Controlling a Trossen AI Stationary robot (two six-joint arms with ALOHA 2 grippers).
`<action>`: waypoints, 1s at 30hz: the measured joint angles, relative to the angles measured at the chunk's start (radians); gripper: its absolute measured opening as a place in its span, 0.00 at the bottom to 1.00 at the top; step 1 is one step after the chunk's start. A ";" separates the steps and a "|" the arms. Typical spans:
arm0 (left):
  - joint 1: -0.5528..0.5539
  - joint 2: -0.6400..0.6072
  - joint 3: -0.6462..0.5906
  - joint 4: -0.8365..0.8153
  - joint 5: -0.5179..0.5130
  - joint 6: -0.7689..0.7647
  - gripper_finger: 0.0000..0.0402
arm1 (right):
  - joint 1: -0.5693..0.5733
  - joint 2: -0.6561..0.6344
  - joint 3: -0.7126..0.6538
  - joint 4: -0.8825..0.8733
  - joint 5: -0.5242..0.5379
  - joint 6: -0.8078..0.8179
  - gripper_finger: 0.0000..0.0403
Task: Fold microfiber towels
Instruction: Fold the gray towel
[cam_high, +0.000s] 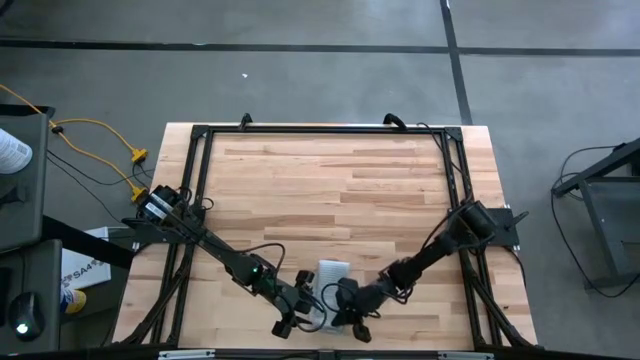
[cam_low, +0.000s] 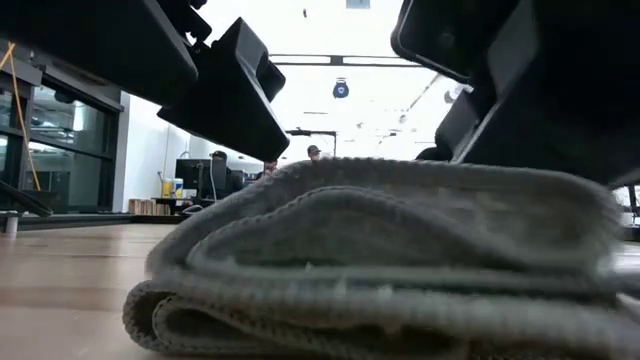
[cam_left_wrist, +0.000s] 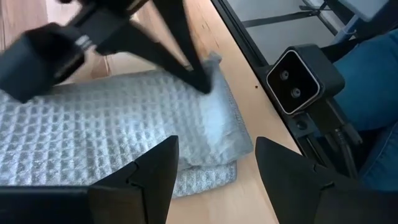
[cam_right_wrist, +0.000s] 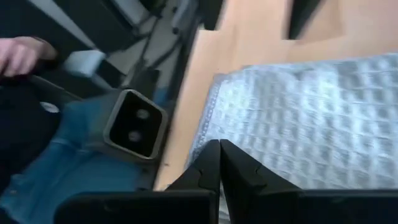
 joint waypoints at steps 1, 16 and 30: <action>0.000 0.000 0.000 -0.001 0.000 0.000 0.53 | 0.003 0.005 0.000 0.019 -0.007 0.005 0.00; 0.000 0.000 0.000 -0.013 0.001 -0.005 0.53 | 0.017 0.005 0.000 0.017 0.005 0.010 0.00; 0.000 0.001 0.001 -0.023 0.002 -0.015 0.53 | 0.016 -0.036 0.000 0.095 0.007 -0.070 0.01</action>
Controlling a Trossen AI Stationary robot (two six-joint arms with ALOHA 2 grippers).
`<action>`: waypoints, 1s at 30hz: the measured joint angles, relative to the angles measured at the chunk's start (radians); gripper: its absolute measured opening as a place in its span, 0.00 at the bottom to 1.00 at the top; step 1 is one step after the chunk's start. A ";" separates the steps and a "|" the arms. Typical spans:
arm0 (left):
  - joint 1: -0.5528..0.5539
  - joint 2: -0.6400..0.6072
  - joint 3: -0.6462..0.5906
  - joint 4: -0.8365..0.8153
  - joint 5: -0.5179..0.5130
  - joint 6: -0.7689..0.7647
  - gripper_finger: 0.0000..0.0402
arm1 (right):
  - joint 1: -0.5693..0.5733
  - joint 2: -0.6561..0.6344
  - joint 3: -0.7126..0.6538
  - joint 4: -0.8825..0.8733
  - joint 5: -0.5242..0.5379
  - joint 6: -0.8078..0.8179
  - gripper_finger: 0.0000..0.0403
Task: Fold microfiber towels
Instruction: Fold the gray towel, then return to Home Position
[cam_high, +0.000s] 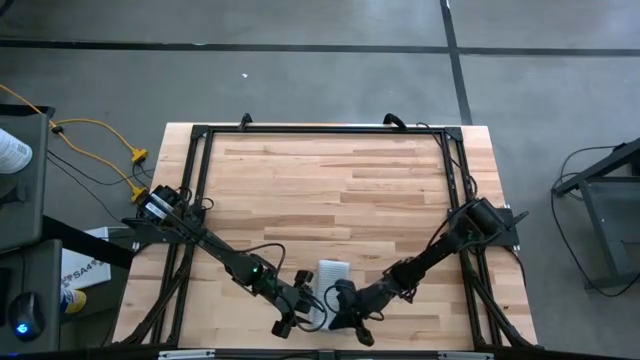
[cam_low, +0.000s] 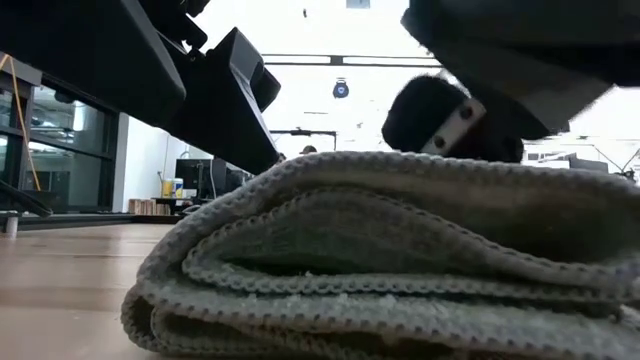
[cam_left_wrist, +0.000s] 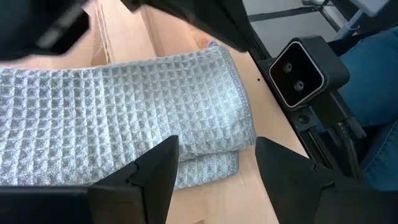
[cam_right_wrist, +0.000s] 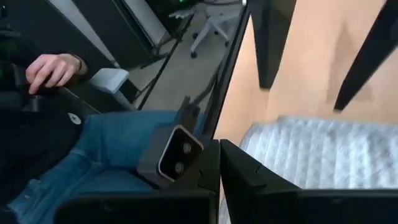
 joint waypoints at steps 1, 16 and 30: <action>0.000 0.000 0.000 0.000 0.000 0.001 0.53 | 0.000 -0.008 0.000 -0.007 0.009 -0.014 0.01; 0.000 -0.070 0.000 -0.029 -0.007 0.021 0.53 | -0.015 0.005 0.000 -0.211 0.078 -0.028 0.01; 0.004 -0.186 0.000 -0.117 -0.025 0.071 0.53 | -0.019 -0.116 0.002 -0.170 0.104 -0.159 0.01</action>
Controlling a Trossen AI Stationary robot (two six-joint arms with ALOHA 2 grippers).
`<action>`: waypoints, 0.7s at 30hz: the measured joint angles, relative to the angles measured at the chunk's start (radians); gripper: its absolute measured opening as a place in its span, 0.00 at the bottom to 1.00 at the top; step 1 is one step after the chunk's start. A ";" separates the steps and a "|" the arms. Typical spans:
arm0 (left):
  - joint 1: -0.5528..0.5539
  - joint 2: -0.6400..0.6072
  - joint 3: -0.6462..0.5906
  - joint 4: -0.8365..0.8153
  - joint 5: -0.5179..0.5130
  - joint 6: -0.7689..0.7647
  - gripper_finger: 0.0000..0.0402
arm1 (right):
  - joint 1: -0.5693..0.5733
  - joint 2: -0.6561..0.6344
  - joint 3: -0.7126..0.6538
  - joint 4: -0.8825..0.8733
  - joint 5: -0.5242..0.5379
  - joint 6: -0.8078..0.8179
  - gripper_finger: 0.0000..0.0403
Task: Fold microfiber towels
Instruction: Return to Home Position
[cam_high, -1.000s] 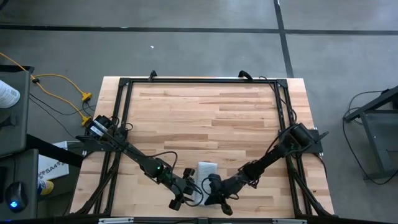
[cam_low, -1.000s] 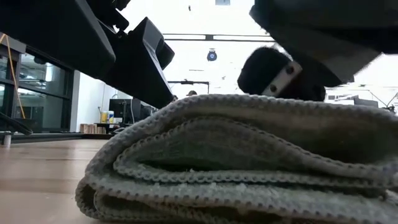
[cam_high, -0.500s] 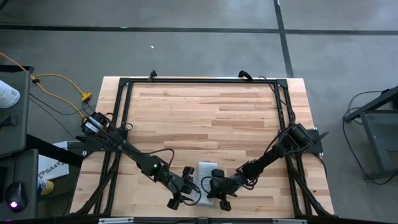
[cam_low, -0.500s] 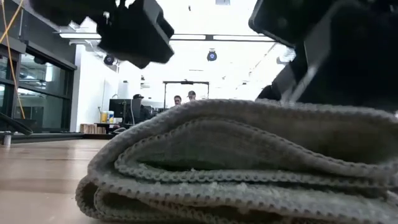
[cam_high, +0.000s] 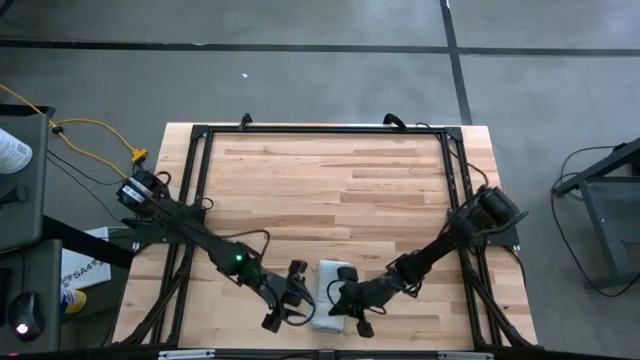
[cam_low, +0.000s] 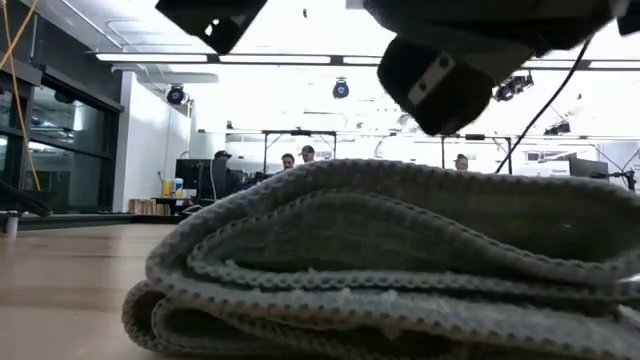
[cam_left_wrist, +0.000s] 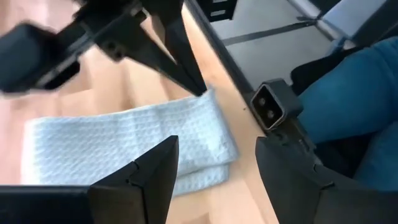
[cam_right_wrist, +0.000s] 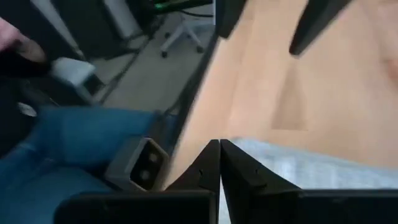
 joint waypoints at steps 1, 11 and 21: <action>0.007 -0.017 0.000 -0.025 -0.013 0.001 0.53 | -0.003 -0.022 -0.001 -0.031 0.014 -0.014 0.01; 0.089 -0.207 -0.061 -0.167 -0.159 0.029 0.53 | -0.092 -0.187 -0.002 -0.267 0.100 0.002 0.01; 0.095 -0.468 -0.286 -0.161 -0.176 0.026 0.53 | -0.106 -0.362 -0.002 -0.420 0.052 0.014 0.01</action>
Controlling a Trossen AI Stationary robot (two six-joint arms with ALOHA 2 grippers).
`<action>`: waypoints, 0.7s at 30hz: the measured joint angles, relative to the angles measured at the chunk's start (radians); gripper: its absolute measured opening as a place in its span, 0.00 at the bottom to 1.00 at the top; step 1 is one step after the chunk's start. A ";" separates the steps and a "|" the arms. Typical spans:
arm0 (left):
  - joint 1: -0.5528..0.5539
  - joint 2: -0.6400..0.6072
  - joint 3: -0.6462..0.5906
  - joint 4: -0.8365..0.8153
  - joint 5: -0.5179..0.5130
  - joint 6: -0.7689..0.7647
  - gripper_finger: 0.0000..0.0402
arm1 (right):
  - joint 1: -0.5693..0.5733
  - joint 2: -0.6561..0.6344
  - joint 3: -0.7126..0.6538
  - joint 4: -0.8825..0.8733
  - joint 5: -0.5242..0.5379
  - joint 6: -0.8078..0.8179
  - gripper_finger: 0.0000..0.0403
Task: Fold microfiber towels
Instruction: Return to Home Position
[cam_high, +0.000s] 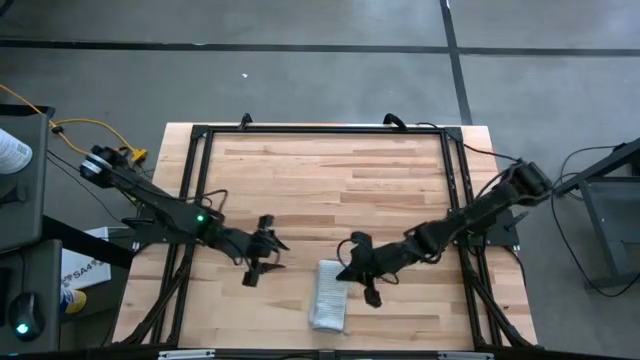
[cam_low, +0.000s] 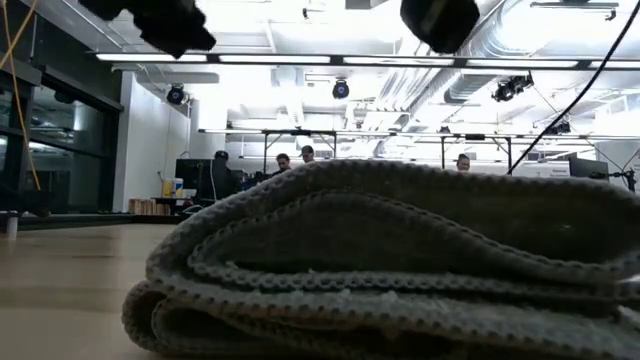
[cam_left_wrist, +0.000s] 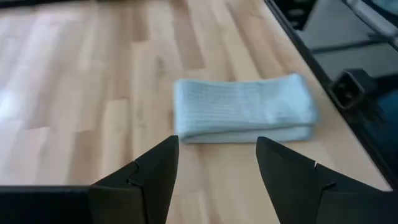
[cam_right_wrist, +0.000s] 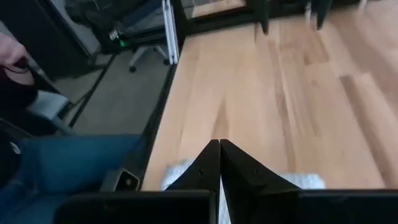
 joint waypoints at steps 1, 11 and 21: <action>0.000 -0.029 -0.026 0.010 -0.009 -0.003 0.53 | -0.005 -0.022 0.002 -0.013 0.002 -0.003 0.01; 0.000 -0.377 -0.264 0.027 -0.099 -0.052 0.53 | -0.079 -0.363 -0.248 0.028 0.061 -0.002 0.01; 0.000 -0.601 -0.335 -0.074 -0.101 -0.124 0.53 | -0.078 -0.678 -0.474 0.141 0.065 0.045 0.01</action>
